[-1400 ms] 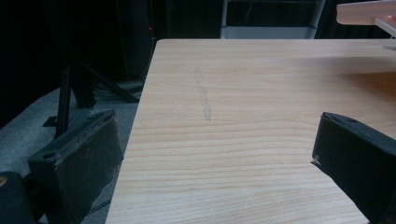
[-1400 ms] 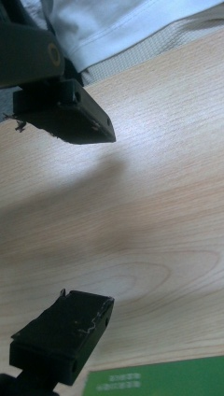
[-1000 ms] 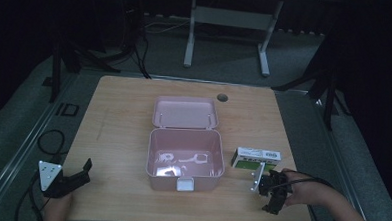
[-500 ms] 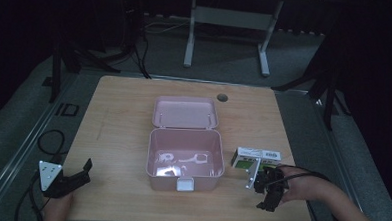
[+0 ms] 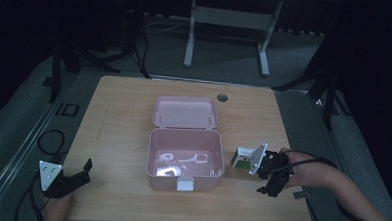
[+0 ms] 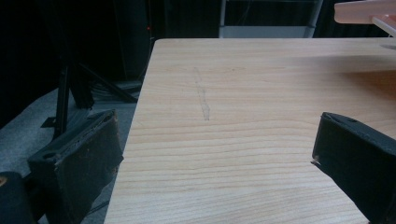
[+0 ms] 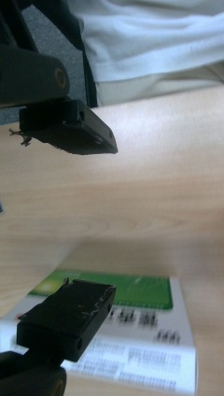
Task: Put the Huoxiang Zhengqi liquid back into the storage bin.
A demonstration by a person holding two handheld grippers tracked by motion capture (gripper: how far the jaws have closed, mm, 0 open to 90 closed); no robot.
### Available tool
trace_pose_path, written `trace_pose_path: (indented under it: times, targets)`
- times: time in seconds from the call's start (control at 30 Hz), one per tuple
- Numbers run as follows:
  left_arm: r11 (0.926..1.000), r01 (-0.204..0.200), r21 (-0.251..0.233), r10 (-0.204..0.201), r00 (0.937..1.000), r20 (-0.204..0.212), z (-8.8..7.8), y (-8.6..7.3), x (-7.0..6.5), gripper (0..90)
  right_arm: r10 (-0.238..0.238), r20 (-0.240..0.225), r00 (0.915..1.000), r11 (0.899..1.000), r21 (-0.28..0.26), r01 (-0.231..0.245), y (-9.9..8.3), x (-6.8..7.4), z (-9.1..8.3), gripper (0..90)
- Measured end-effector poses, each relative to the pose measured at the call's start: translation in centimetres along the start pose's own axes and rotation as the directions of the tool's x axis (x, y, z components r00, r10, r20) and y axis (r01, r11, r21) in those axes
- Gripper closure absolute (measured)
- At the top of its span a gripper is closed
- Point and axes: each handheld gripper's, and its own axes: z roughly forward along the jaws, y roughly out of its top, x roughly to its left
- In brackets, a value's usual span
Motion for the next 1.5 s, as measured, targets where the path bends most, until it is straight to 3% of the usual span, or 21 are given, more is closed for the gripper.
trace_pose_path:
  times: [0.37, 0.53, 0.83, 1.17, 1.5]
  targets:
    - [1.0, -0.003, 0.003, 0.003, 1.0, 0.003, 0.0, 0.0, 0.0, 1.6, 0.046, 0.045, 0.998, 0.999, 0.019, -0.046, -1.0, -3.6, -1.0, 30.6]
    - [1.0, -0.006, 0.004, 0.006, 1.0, 0.005, 0.1, 0.0, 0.0, 1.6, 0.066, 0.036, 0.9972, 0.997, 0.037, -0.067, -1.2, -5.0, -0.9, 31.8]
    - [0.9999, -0.011, 0.008, 0.011, 0.9999, 0.004, 0.1, 0.0, -0.1, 1.6, 0.077, 0.039, 0.9963, 0.995, 0.059, -0.079, -1.4, -6.8, 0.7, 32.8]
    - [0.9999, -0.015, 0.009, 0.015, 0.9999, 0.006, 0.1, 0.0, -0.1, 1.6, 0.086, -0.006, 0.9963, 0.991, 0.101, -0.085, -1.1, -8.4, 2.7, 36.1]
    - [0.9996, -0.024, 0.014, 0.024, 0.9997, 0.006, 0.2, 0.0, -0.2, 1.6, 0.081, -0.011, 0.9966, 0.988, 0.13, -0.079, -0.9, -9.5, 4.5, 40.5]
